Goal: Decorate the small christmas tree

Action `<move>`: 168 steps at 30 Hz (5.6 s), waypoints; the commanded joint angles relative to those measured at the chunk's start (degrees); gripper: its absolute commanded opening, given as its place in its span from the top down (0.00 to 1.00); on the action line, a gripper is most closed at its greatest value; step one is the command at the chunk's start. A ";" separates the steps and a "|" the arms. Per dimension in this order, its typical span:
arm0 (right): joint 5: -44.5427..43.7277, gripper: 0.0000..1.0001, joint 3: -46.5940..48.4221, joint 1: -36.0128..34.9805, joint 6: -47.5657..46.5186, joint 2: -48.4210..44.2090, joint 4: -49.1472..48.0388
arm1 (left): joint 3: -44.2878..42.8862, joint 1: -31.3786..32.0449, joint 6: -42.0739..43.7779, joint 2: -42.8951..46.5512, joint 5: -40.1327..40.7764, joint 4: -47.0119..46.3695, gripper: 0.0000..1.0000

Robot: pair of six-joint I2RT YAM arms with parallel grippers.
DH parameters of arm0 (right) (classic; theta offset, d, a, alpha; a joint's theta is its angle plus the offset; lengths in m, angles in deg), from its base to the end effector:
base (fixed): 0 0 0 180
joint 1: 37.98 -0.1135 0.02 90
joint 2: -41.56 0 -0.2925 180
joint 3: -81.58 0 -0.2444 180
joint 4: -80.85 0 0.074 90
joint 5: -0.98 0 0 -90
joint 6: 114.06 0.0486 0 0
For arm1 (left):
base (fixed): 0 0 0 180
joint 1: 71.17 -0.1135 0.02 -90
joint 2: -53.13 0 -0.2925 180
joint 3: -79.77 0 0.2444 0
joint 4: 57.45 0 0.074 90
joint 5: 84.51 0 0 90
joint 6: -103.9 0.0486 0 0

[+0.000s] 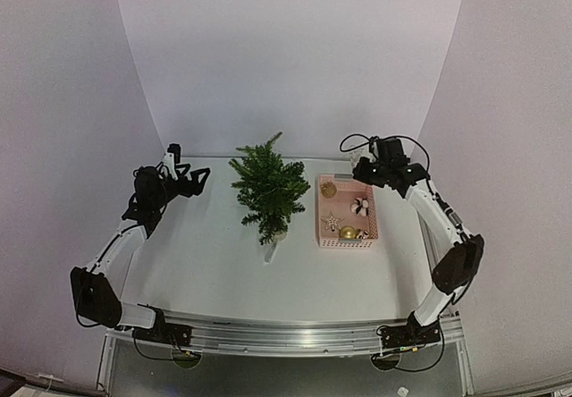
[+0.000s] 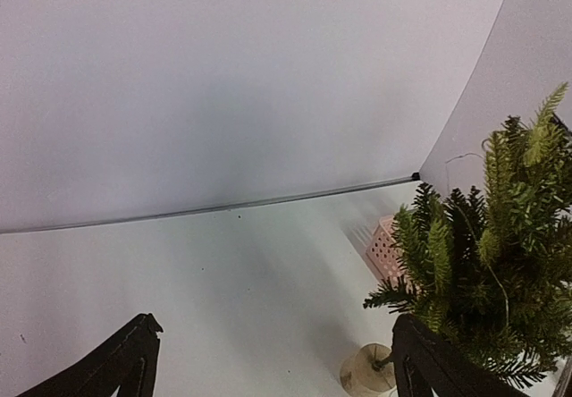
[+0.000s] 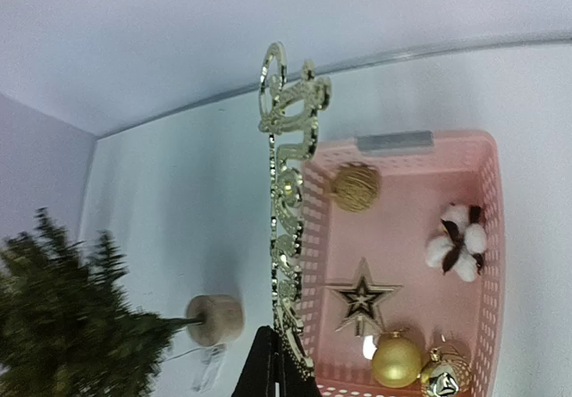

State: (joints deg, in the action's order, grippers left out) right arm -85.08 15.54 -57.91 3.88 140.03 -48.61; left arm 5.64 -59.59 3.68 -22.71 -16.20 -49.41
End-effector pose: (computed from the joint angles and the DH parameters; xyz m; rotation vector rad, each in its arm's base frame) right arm 0.3739 0.1391 0.3977 0.1162 2.2310 0.5415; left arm 0.3003 -0.0799 0.3696 0.3024 1.7416 -0.6064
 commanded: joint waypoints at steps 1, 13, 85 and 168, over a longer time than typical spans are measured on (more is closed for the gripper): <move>13.65 1.00 6.19 -1.06 -4.34 -6.65 -0.40 | -3.40 -0.30 2.43 3.75 -5.33 -2.73 0.10; 30.90 1.00 21.49 -19.49 -7.75 -1.56 0.48 | -17.76 -0.21 7.39 1.51 -34.46 15.07 0.11; 21.25 1.00 31.40 -34.63 -24.84 11.70 18.50 | -34.28 10.22 40.00 -8.58 -47.32 60.85 1.00; 13.36 0.13 22.68 -24.29 -9.32 5.73 7.00 | -2.51 12.23 -4.23 -12.05 -34.34 -8.78 1.00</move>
State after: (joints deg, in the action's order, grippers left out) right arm -72.97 35.74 -82.06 -5.90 145.14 -40.18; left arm 1.51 -47.59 -0.96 -33.19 -52.30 -54.87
